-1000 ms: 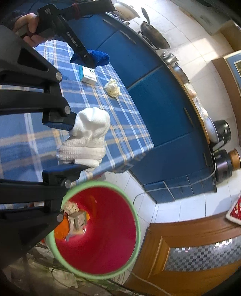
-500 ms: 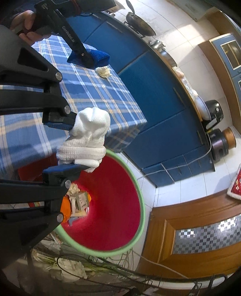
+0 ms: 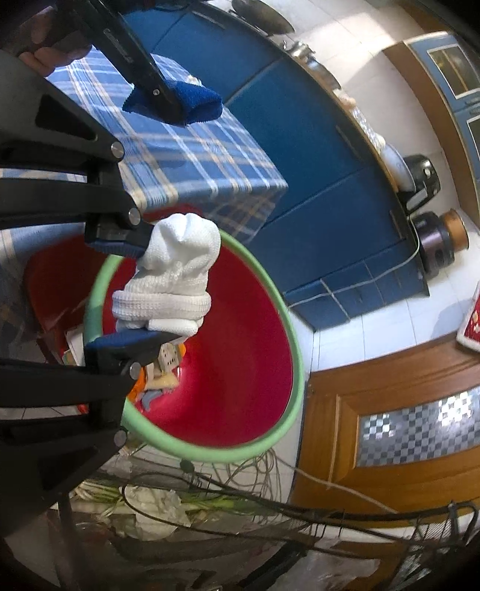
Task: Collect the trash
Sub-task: 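Carry the scrubber and white cloth over to the red bucket, then open the right tool over the bucket to drop the white cloth, then open the left tool over the bucket to drop the blue scrubber, then move both open tools back over the table toward the white medicine box, then lower the left tool around the white medicine box and close it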
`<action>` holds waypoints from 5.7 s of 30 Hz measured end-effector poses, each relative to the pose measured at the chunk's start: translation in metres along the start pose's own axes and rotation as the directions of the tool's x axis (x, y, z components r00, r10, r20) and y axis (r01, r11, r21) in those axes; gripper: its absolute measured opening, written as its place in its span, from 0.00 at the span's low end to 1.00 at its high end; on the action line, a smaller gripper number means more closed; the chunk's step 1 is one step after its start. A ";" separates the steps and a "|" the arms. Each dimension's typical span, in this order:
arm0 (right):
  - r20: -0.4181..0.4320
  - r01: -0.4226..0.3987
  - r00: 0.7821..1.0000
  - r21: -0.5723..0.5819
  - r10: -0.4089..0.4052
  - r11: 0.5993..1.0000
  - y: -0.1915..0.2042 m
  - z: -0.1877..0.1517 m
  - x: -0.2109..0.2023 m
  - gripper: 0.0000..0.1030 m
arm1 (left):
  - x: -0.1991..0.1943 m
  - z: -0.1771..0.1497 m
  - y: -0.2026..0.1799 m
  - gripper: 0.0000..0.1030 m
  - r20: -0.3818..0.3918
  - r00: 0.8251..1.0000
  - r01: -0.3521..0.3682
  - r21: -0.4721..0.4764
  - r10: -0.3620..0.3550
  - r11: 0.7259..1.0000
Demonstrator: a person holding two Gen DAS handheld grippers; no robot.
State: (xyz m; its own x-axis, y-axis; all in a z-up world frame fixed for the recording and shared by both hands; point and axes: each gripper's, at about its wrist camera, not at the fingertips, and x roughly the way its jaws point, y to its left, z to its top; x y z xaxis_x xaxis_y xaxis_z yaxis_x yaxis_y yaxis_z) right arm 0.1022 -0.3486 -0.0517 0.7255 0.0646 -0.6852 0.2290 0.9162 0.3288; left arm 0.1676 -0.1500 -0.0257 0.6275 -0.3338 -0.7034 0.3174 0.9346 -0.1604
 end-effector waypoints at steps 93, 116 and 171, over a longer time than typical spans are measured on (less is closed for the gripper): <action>0.063 -0.072 0.995 -0.035 0.074 0.997 0.031 -0.007 -0.029 0.66 | -0.034 -0.008 0.087 0.59 0.022 0.974 -0.219 -0.183 0.227 0.958; 0.008 -0.123 0.992 -0.141 0.126 0.982 0.087 -0.012 -0.011 0.67 | -0.051 -0.034 0.205 0.59 -0.052 0.944 -0.315 -0.438 0.326 0.842; -0.035 -0.149 0.989 -0.245 0.145 0.958 0.131 0.000 0.018 0.67 | 0.009 -0.002 0.232 0.61 -0.160 0.891 -0.454 -0.338 0.425 0.825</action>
State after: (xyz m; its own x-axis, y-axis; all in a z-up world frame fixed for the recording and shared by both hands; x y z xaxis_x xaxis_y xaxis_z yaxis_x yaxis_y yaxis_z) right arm 0.1455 -0.2276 -0.0212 0.7282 0.2106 -0.6522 -0.0478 0.9649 0.2582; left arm 0.2452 0.0638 -0.0701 0.5802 0.1193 -0.8057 -0.2632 0.9636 -0.0469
